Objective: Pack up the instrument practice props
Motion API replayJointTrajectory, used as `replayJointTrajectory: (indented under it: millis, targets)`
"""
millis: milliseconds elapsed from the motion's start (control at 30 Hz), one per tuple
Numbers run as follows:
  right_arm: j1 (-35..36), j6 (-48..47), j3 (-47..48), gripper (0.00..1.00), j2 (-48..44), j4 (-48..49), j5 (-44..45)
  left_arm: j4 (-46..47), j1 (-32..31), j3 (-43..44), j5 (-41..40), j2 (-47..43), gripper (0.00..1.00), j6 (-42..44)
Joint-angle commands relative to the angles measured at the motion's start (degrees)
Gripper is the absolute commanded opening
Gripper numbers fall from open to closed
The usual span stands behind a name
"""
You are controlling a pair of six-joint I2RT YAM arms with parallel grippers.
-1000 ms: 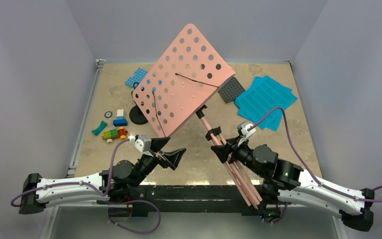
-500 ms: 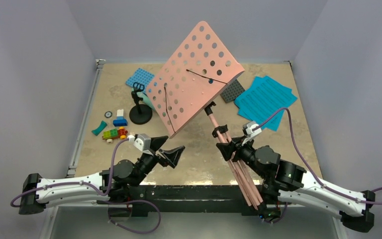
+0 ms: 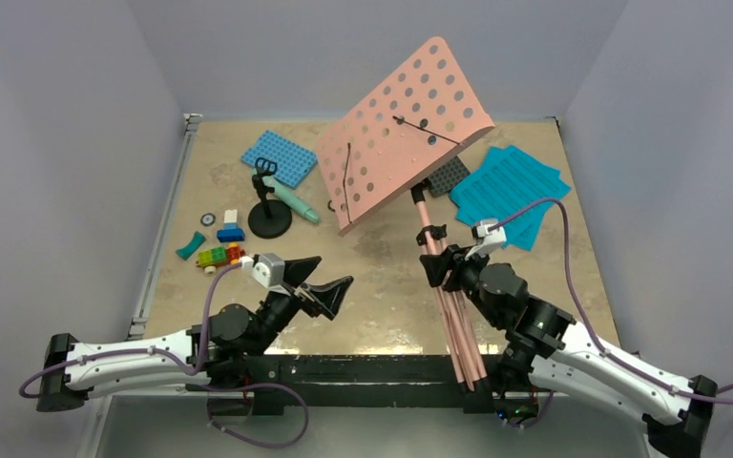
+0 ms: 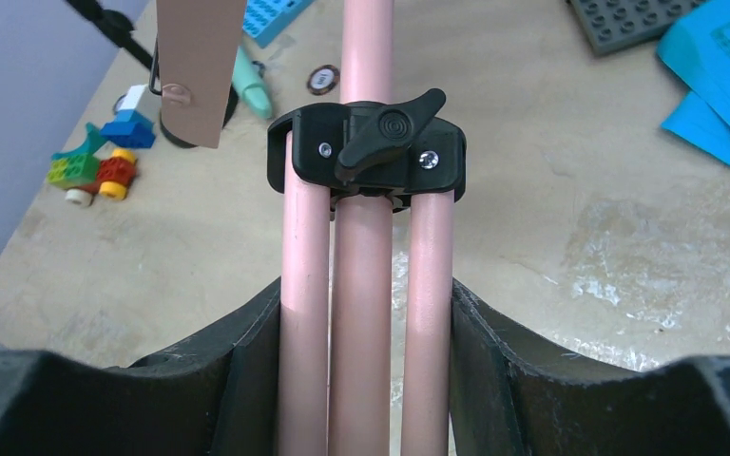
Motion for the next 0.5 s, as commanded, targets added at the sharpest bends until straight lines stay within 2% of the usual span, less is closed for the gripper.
replayJointTrajectory:
  millis: [0, 300, 467]
  targets:
    - [-5.0, 6.7, 5.8, 0.00, 1.9, 25.2, -3.0, -3.2, 0.1, 1.8, -0.1, -3.2, 1.00, -0.6]
    - [-15.7, 12.7, 5.9, 0.00, 12.7, 31.2, -13.4, -6.0, 0.1, 0.9, -2.0, -6.1, 1.00, -0.9]
    - [-18.2, 15.1, 5.7, 0.00, 16.9, 33.7, -15.3, -6.5, 0.0, 0.1, -2.5, -6.9, 1.00, -1.3]
